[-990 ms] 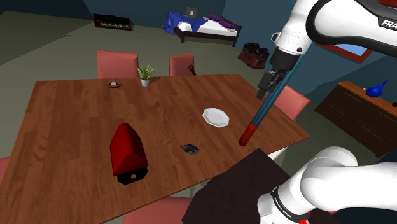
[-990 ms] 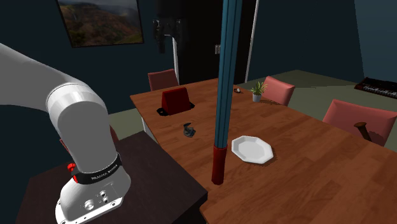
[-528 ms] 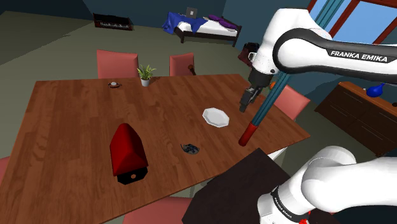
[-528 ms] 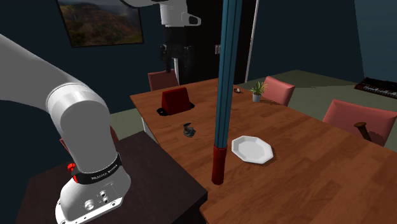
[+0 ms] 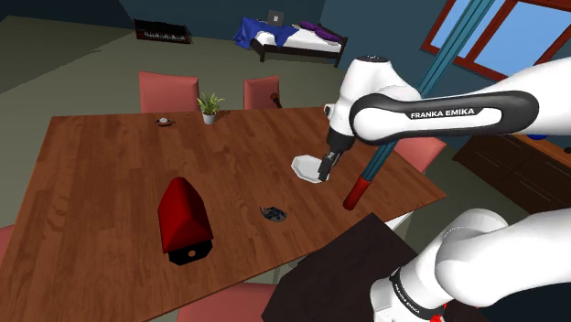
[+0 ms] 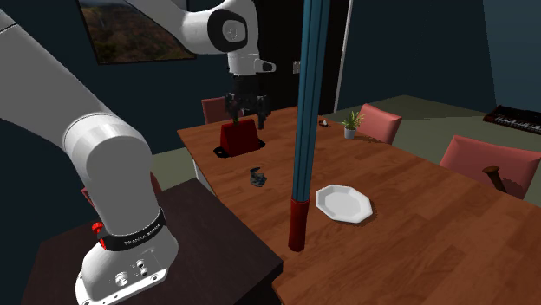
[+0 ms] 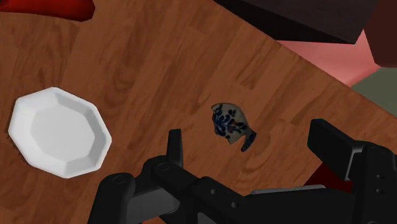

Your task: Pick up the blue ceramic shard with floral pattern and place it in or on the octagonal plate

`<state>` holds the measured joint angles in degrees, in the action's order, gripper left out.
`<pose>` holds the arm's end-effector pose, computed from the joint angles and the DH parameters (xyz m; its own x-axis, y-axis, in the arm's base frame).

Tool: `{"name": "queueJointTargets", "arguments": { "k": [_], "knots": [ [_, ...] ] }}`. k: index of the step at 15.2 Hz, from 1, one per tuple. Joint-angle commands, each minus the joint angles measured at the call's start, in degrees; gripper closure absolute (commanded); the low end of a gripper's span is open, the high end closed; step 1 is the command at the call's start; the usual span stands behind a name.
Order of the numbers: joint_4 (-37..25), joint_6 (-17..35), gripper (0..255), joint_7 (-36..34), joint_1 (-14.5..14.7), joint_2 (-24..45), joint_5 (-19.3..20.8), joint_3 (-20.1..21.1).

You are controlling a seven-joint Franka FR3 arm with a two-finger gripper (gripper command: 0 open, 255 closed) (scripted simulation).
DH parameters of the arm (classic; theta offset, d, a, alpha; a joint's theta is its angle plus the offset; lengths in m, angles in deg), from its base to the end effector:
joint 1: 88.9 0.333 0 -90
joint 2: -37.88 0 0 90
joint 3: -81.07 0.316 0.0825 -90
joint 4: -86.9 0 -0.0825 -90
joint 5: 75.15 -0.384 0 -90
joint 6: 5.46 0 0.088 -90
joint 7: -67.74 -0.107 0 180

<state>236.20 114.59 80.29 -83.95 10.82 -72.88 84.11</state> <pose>0.3790 0.0508 0.4064 0.9306 0.3626 -0.0512 0.3649 -0.9298 0.0476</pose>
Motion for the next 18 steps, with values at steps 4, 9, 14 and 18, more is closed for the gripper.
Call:
{"name": "queueJointTargets", "arguments": {
  "k": [4,9,14,18],
  "knots": [
    [0.9,11.4,0,1.1,0.9,10.3,1.8,1.3],
    [-0.2,21.5,0,0.8,1.2,21.7,5.4,2.7],
    [-3.4,30.1,0,-1.8,1.8,33.9,11.9,3.3],
    [-7.5,35.4,0,-5.0,3.7,43.7,18.5,1.9]
  ]
}}
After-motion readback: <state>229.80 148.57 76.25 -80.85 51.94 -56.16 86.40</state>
